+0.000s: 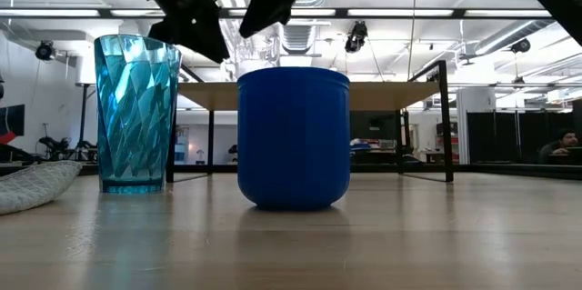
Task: Stack small to large cups/mugs on shelf
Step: Put the transparent mug on the shelf
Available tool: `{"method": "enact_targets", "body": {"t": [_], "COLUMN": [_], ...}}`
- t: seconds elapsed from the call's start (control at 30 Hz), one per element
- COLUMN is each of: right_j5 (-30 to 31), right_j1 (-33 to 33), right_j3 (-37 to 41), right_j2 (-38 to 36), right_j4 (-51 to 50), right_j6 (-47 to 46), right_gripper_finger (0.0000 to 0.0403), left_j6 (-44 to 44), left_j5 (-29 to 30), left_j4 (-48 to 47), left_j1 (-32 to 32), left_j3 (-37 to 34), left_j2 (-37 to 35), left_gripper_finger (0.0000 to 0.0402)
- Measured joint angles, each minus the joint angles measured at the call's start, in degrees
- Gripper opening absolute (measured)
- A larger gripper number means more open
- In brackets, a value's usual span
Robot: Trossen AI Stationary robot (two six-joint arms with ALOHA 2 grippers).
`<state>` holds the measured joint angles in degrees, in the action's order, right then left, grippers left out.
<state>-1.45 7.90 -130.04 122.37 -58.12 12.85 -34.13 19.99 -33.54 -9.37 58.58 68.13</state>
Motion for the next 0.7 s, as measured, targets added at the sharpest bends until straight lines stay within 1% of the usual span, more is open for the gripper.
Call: {"method": "enact_targets", "body": {"t": [0.17,0.27,0.47,0.53,0.7], "right_j5": [-0.01,-0.01,0.22,1.95,9.13], "right_j1": [-0.08,-0.1,-0.09,-0.09,-0.07], "right_j3": [-2.38,-4.88,-4.63,-4.62,-4.57], "right_j2": [-1.32,-1.99,-3.96,-3.91,-2.75], "right_j4": [-1.55,-5.42,-12.98,-14.44,-14.8], "right_j6": [-2.97,-4.24,-6.41,-6.39,-6.59], "right_gripper_finger": [0.0064,0.006,0.0059,0.0058,0.0049], "left_j6": [0.0,0.0,0.0,0.0,0.04], "left_j5": [0.0,0.02,-0.02,-0.02,-0.08], "left_j4": [0.03,0.03,0.04,0.11,0.07], "left_j1": [0.0,0.0,0.07,0.07,0.07], "left_j3": [0.8,0.81,0.81,0.81,0.81], "left_j2": [-2.95,-5.76,-11.59,-12.99,-15.43], "left_gripper_finger": [0.0066,0.0066,0.0066,0.0066,0.0066]}}
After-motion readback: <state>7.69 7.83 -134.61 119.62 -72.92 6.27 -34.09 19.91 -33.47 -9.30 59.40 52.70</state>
